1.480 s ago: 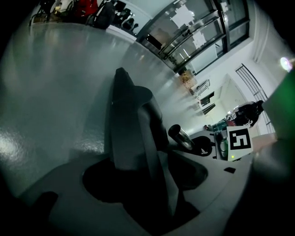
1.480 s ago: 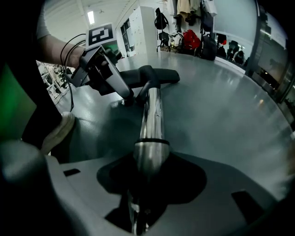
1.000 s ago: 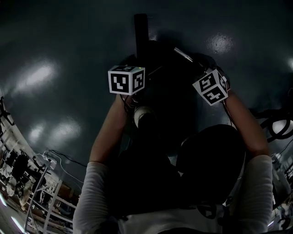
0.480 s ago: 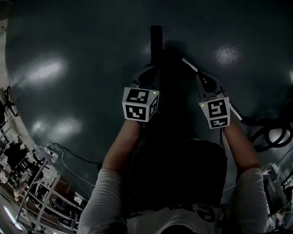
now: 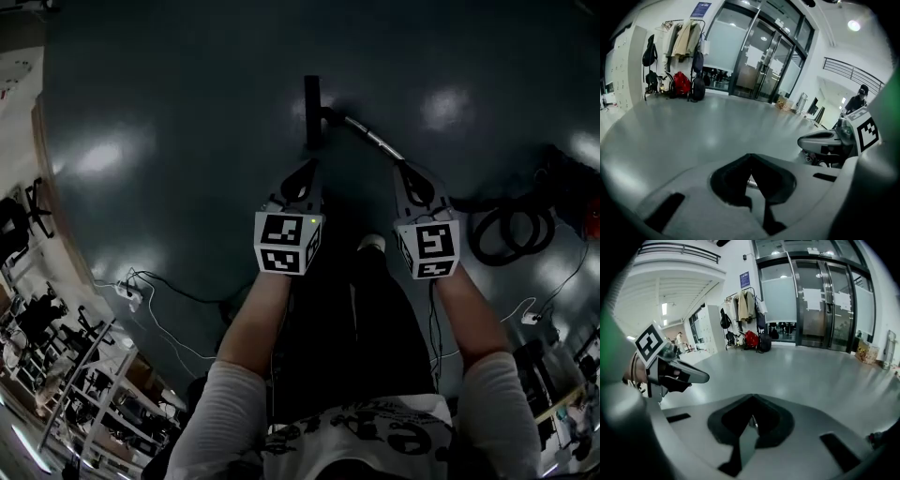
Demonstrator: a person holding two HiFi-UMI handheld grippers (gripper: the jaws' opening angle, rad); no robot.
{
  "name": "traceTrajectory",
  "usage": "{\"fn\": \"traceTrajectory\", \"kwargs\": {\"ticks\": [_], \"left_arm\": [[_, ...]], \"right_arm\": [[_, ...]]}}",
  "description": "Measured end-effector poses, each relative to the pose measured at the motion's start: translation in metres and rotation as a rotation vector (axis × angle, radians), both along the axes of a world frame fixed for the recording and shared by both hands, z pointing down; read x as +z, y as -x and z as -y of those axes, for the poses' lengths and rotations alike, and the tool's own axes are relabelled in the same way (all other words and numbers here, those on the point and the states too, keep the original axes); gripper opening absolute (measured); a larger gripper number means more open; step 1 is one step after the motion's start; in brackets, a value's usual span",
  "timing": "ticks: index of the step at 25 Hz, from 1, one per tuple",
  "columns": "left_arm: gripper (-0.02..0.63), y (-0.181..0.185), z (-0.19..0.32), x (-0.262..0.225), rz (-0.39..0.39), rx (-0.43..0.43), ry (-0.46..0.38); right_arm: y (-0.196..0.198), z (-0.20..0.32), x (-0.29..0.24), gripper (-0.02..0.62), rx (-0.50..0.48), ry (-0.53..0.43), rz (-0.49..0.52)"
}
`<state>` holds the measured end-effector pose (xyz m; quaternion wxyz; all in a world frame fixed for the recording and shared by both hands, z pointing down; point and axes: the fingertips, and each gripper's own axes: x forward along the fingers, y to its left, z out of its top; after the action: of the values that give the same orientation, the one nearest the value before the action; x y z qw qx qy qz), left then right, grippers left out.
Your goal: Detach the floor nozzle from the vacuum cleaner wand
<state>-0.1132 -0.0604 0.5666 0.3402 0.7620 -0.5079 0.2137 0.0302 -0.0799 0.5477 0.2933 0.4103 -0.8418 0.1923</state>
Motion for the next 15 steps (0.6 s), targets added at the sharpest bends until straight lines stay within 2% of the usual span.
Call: {"fn": "traceTrajectory", "kwargs": {"ticks": [5,9,15], "left_arm": [[0.005,0.005,-0.023,-0.182,0.013,0.014,-0.053],[0.005,0.011,-0.026,-0.31,-0.011,0.022,-0.18],[0.006,-0.02,-0.076,-0.464,-0.053,0.006,-0.343]], "right_arm": [[0.009,-0.033,-0.18,0.002,0.038,-0.05,0.025],[0.02,-0.046,-0.297,0.002,0.056,-0.12,0.117],[-0.02,-0.097,-0.45,0.002,0.079,-0.303,0.173]]}}
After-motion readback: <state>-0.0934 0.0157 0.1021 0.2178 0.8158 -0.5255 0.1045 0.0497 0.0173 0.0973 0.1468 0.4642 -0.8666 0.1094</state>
